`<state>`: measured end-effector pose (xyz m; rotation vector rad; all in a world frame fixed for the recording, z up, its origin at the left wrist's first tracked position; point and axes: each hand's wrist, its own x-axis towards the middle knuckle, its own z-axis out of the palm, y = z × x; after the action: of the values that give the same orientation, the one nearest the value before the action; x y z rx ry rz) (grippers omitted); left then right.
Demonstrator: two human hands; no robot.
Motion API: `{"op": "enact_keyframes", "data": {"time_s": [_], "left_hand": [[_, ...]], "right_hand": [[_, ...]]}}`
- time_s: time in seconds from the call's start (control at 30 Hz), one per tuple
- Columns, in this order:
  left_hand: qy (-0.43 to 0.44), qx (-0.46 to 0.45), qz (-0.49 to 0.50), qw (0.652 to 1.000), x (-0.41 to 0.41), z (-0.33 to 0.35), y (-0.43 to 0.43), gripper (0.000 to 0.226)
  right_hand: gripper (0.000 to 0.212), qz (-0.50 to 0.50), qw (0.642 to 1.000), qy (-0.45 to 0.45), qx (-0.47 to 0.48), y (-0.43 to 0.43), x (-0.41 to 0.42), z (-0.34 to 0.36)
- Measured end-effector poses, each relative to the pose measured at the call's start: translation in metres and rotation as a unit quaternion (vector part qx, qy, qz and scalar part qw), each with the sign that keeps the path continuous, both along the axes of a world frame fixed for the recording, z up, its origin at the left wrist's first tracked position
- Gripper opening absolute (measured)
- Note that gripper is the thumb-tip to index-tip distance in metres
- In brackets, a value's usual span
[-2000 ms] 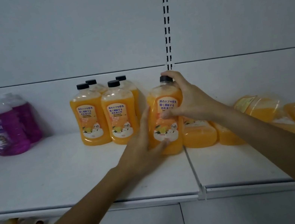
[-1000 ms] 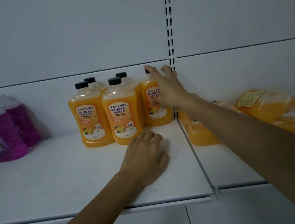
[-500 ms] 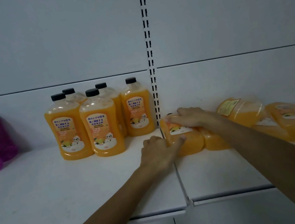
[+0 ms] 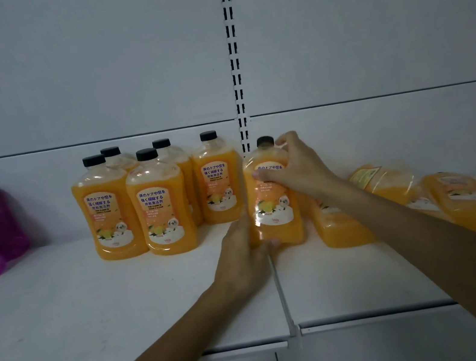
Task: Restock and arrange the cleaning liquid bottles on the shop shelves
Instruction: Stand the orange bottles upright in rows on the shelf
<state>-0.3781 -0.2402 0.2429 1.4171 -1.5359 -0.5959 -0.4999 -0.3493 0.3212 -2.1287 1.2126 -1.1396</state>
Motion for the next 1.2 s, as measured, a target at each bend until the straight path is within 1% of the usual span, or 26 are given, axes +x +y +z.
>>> {"op": "enact_keyframes", "data": {"time_s": [0.07, 0.1, 0.2, 0.27, 0.4, 0.47, 0.53, 0.6, 0.63, 0.7, 0.73, 0.8, 0.87, 1.0, 1.1, 1.17, 1.2], "left_hand": [[-0.013, -0.022, -0.019, 0.999, 0.004, 0.001, 0.002, 0.069], [-0.021, -0.029, -0.032, 0.999, 0.007, 0.003, 0.004, 0.073], [-0.076, -0.057, -0.032, 0.995, 0.020, 0.008, 0.010, 0.087], [-0.097, -0.059, -0.018, 0.993, 0.030, 0.007, 0.014, 0.093], [-0.153, -0.050, -0.006, 0.987, 0.051, -0.002, 0.026, 0.095], [-0.197, -0.075, 0.006, 0.977, 0.057, -0.002, 0.030, 0.096], [-0.238, -0.095, 0.043, 0.966, 0.059, -0.001, 0.034, 0.090], [-0.284, -0.089, 0.103, 0.949, 0.061, -0.003, 0.037, 0.073], [-0.316, -0.060, 0.129, 0.938, 0.061, -0.004, 0.038, 0.063], [-0.365, 0.028, 0.157, 0.917, 0.060, -0.004, 0.040, 0.045], [-0.384, 0.058, 0.161, 0.907, 0.060, -0.003, 0.040, 0.040], [-0.412, 0.069, 0.161, 0.894, 0.058, -0.003, 0.040, 0.039], [-0.418, 0.065, 0.157, 0.892, 0.057, -0.003, 0.040, 0.039], [-0.422, 0.067, 0.152, 0.891, 0.059, -0.003, 0.040, 0.039], [-0.420, 0.055, 0.148, 0.894, 0.058, -0.002, 0.041, 0.038], [-0.409, 0.028, 0.134, 0.902, 0.059, 0.000, 0.041, 0.035], [-0.391, 0.006, 0.115, 0.913, 0.059, 0.000, 0.041, 0.032]], "right_hand": [[0.092, 0.021, 0.999, -0.018, -0.025, 0.011, 0.000, 0.009], [0.095, 0.034, 0.998, -0.017, -0.043, 0.018, 0.001, 0.013], [0.094, 0.072, 0.994, -0.003, -0.078, 0.038, 0.007, 0.021], [0.095, 0.092, 0.993, 0.006, -0.076, 0.045, 0.009, 0.019], [0.101, 0.132, 0.990, 0.017, -0.053, 0.059, 0.015, 0.008], [0.100, 0.128, 0.989, 0.023, -0.069, 0.065, 0.021, 0.006], [0.098, 0.127, 0.986, 0.039, -0.099, 0.071, 0.028, 0.004], [0.097, 0.121, 0.983, 0.060, -0.126, 0.073, 0.034, 0.002], [0.097, 0.106, 0.983, 0.071, -0.134, 0.072, 0.037, 0.000], [0.097, 0.068, 0.984, 0.086, -0.141, 0.069, 0.044, -0.001], [0.097, 0.052, 0.984, 0.094, -0.144, 0.066, 0.048, -0.001], [0.098, 0.028, 0.983, 0.112, -0.145, 0.060, 0.056, 0.000], [0.098, 0.015, 0.983, 0.113, -0.141, 0.053, 0.064, 0.002], [0.098, 0.042, 0.986, 0.088, -0.132, 0.041, 0.076, 0.003], [0.098, 0.048, 0.986, 0.092, -0.132, 0.035, 0.080, 0.002], [0.098, 0.049, 0.984, 0.099, -0.143, 0.033, 0.080, 0.001], [0.099, 0.044, 0.982, 0.105, -0.149, 0.033, 0.080, 0.001]]}}
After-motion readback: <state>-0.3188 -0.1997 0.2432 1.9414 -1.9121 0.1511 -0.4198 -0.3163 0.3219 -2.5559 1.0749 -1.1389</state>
